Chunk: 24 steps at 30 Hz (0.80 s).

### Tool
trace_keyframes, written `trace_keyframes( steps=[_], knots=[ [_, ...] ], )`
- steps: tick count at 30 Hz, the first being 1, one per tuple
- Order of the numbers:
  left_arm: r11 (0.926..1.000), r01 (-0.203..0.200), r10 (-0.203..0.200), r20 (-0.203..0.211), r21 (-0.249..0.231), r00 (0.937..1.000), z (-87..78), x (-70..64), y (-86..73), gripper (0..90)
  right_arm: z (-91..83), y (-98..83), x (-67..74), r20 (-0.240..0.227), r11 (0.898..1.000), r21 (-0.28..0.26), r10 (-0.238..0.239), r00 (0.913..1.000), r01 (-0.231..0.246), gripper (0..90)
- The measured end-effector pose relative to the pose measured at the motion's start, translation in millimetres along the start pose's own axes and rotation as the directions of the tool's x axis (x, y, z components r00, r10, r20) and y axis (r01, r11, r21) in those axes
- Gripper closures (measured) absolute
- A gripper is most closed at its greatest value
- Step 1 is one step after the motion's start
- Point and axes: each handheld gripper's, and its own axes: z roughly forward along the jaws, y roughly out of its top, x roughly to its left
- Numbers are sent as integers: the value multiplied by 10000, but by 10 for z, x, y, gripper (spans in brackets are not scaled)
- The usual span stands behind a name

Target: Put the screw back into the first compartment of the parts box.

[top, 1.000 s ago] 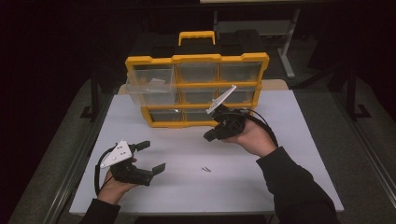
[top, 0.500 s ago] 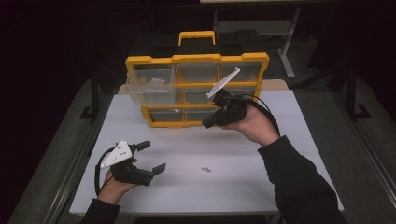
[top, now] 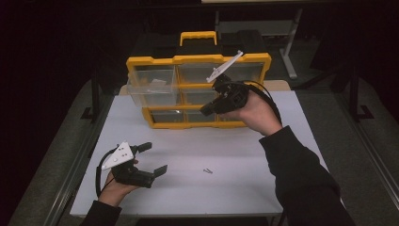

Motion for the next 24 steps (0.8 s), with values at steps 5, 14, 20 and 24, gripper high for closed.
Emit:
trace_keyframes(
  steps=[5, 14, 20, 24],
  knots=[
    [10000, -1, 1, 3, 13, 10000, -2, 0, 0, 17, -56, 78, -19, 34, 9999, -170, -3, 10000, 4, 878],
    [10000, -5, 5, 14, 9, 10000, 0, 0, 0, 17, -128, 203, -55, 67, 9993, -370, -47, 10000, 50, 878],
    [10000, -4, 4, 16, -1, 10000, 0, 1, -1, 17, -189, 321, -44, 105, 9984, -549, -107, 9999, 113, 878],
    [10000, -17, 17, 22, 35, 10000, 4, -4, -1, 17, -210, 371, -36, 83, 9980, -620, -134, 9999, 139, 878]
  ],
)
